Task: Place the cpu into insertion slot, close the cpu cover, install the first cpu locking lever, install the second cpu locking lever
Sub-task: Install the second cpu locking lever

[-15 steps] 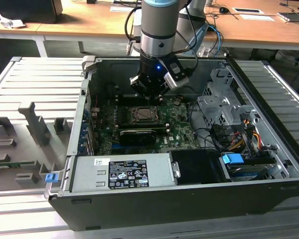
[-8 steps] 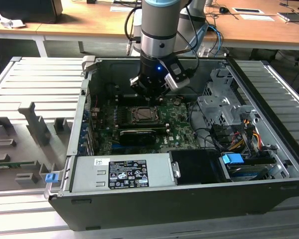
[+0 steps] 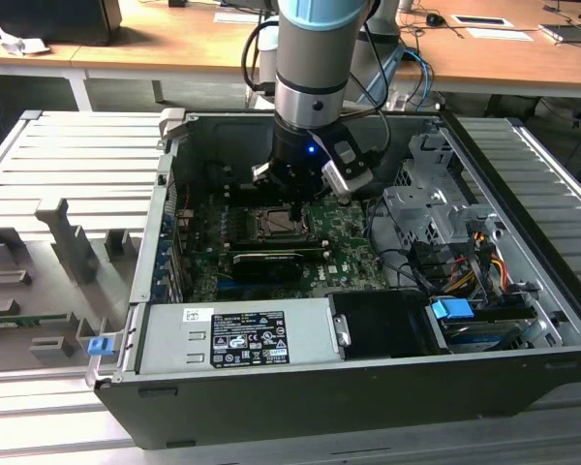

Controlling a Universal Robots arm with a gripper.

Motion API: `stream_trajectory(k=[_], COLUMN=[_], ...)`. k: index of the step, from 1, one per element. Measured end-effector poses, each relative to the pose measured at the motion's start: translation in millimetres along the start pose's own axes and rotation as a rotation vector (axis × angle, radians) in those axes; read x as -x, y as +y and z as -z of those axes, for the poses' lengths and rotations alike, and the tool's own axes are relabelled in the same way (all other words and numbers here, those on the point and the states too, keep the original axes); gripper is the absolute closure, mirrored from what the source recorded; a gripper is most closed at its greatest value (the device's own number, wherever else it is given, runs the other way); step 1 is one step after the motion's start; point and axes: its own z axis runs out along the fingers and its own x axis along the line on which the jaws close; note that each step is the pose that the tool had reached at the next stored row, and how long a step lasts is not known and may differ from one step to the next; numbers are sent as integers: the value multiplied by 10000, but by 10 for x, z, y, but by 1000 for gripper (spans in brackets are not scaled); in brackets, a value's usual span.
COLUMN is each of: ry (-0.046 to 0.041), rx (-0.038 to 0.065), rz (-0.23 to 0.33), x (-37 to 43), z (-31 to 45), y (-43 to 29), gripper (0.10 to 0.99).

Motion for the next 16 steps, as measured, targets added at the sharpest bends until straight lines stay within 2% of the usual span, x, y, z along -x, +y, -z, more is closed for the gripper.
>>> stream_trajectory(k=[16], ry=[0], rx=[-1], rz=[1], x=[-32], z=[-1], y=[2], gripper=[980])
